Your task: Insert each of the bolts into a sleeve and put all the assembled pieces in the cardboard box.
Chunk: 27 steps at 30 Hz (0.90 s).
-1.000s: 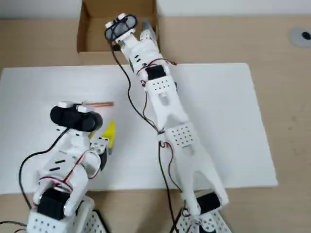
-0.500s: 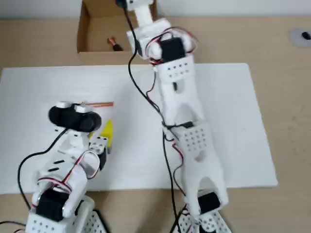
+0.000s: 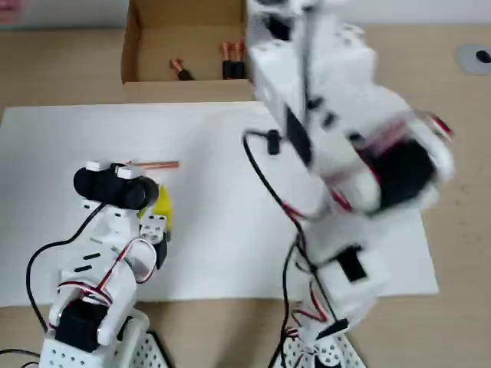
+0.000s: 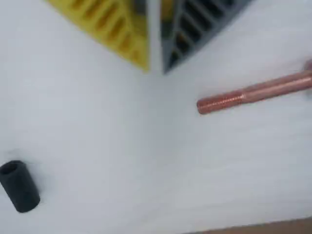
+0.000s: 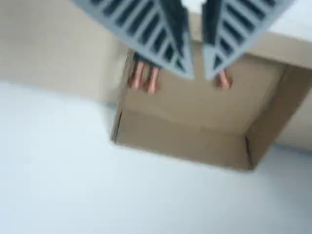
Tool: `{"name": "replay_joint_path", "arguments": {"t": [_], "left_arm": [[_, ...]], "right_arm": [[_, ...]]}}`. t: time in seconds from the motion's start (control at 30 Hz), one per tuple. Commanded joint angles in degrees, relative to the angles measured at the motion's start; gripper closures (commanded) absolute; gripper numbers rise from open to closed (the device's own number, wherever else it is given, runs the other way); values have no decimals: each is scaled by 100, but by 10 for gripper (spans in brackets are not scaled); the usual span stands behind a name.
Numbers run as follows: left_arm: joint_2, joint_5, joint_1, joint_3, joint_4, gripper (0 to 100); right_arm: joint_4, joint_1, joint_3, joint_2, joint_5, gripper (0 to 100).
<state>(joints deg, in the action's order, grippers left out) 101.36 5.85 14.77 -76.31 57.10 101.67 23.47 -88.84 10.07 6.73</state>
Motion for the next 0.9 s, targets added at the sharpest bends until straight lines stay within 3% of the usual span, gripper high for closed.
{"name": "replay_joint_path", "arguments": {"t": [0.0,0.13,0.4,0.87], "left_arm": [[57,18,9,299,299,993],[57,26,-44,440,853,993],[13,527,-35,527,905,993],[-4,501,-26,466,1073,991]], "right_arm": [[105,66,1024,-1262,18,988],[88,57,3248,-2870,35,988],[-105,40,7776,-5525,9,988],[-2022,40,11767,-9218,9,987]]}}
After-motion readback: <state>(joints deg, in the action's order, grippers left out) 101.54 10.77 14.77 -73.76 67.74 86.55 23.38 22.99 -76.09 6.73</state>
